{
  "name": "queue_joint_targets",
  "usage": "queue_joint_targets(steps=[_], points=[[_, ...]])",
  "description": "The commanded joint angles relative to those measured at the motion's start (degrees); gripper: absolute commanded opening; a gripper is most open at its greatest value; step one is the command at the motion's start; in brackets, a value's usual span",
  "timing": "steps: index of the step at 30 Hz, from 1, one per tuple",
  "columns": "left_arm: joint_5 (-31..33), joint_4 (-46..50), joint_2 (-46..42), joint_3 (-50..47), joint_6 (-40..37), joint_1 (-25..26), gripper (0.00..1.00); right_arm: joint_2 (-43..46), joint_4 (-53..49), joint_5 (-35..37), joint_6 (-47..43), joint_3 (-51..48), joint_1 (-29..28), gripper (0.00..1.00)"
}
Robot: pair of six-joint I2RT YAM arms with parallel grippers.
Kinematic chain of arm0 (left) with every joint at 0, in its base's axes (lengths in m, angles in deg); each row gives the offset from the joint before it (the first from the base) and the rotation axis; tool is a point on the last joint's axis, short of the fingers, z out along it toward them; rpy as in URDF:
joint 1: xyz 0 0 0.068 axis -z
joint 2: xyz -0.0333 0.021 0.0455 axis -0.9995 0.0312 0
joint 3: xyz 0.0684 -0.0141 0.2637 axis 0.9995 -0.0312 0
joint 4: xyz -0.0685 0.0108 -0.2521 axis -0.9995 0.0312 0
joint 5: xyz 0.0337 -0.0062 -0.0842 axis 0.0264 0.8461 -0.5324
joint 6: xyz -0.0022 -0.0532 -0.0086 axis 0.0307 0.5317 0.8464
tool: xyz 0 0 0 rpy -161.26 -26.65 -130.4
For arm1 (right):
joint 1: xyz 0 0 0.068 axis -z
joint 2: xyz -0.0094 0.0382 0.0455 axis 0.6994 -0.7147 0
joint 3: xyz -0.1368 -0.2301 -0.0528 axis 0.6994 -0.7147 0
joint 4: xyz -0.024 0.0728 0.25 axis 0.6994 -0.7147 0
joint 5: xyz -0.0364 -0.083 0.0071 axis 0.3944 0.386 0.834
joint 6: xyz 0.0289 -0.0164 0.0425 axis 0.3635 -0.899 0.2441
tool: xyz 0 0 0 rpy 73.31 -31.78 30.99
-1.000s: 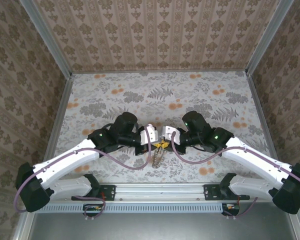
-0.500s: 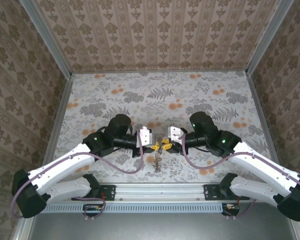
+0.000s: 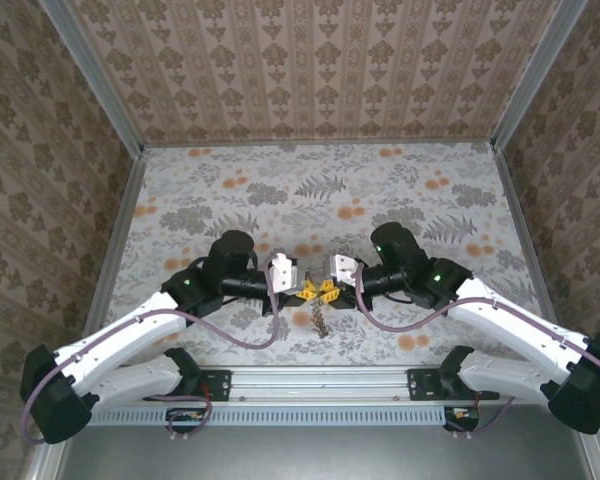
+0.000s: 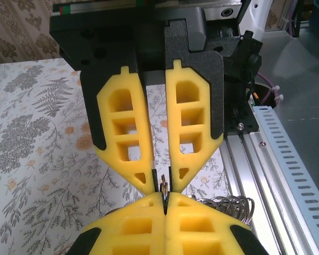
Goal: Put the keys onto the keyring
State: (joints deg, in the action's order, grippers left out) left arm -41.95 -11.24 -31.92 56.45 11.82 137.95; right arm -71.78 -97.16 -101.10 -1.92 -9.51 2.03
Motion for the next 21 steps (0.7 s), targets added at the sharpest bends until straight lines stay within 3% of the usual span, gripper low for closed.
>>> queue_joint_targets(steps=[1, 3, 8, 11, 21], points=[[-3.3, -4.8, -1.9, -0.3, 1.1, -0.8, 0.0, -0.6, 1.4, -0.8, 0.0, -1.5, 0.2, 0.16], [-3.6, -5.6, -2.1, -0.5, 1.5, -1.1, 0.0, -1.0, 2.1, -0.9, 0.5, -1.6, 0.2, 0.12], [-4.1, -8.3, -1.9, -1.0, 3.2, -1.8, 0.0, -1.6, 4.9, -1.5, 1.6, -2.7, 0.2, 0.14], [-4.4, -9.0, -0.9, -1.0, 4.2, -2.1, 0.0, -2.7, 7.1, -2.3, 2.4, -2.7, 0.2, 0.0], [-2.8, -13.3, -1.8, -3.2, 7.5, -2.1, 0.0, -2.2, 7.6, -1.5, 2.6, -3.2, 0.6, 0.0]])
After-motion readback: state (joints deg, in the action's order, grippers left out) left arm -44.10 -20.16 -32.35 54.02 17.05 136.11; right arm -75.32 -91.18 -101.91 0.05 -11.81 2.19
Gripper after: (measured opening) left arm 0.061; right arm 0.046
